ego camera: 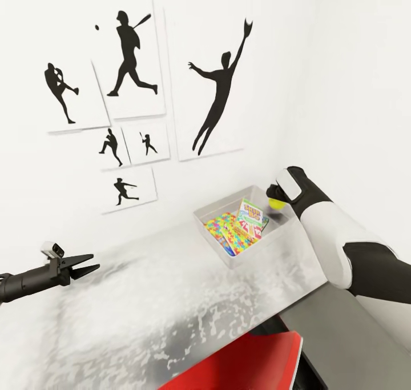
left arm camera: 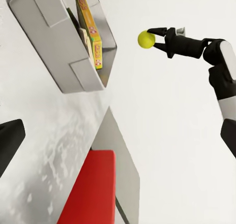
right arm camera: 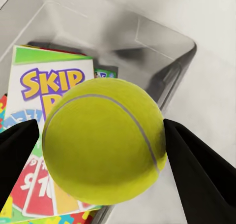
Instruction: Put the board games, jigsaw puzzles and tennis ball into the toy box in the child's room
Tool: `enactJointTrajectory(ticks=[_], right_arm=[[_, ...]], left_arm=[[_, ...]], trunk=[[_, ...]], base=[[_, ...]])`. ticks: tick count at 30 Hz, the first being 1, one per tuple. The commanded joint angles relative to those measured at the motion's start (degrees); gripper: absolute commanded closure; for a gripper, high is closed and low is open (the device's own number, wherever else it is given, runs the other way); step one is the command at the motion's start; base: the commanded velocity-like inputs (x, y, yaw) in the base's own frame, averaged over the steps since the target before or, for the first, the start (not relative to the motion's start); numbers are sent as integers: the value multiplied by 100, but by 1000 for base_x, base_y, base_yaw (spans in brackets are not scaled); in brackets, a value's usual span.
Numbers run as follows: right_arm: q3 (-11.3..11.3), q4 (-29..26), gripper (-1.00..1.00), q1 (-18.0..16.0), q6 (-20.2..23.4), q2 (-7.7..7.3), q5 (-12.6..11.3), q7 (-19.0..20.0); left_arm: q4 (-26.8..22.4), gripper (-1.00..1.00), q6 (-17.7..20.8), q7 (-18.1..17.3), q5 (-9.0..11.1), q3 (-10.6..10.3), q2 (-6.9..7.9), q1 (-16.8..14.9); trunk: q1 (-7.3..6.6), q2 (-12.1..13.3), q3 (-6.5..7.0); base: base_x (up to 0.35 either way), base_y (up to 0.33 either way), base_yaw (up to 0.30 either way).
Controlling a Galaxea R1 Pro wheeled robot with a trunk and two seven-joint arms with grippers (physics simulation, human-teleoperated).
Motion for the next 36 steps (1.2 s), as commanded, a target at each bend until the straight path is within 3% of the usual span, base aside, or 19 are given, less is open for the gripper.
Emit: enactJointTrajectory(ticks=[1, 36], right_arm=[[19, -7, 100, -9, 18, -1, -52, -41], [22, -16, 100, -49, -1, 53, -53, -48]], left_arm=[[-1, -100, 60, -13, 11, -3, 2, -3], [-1, -100, 60, -13, 16, -6, 2, -1]], trunk=[[3, -12, -22], [3, -12, -351]], base=[[0, 0, 0], [0, 0, 0]])
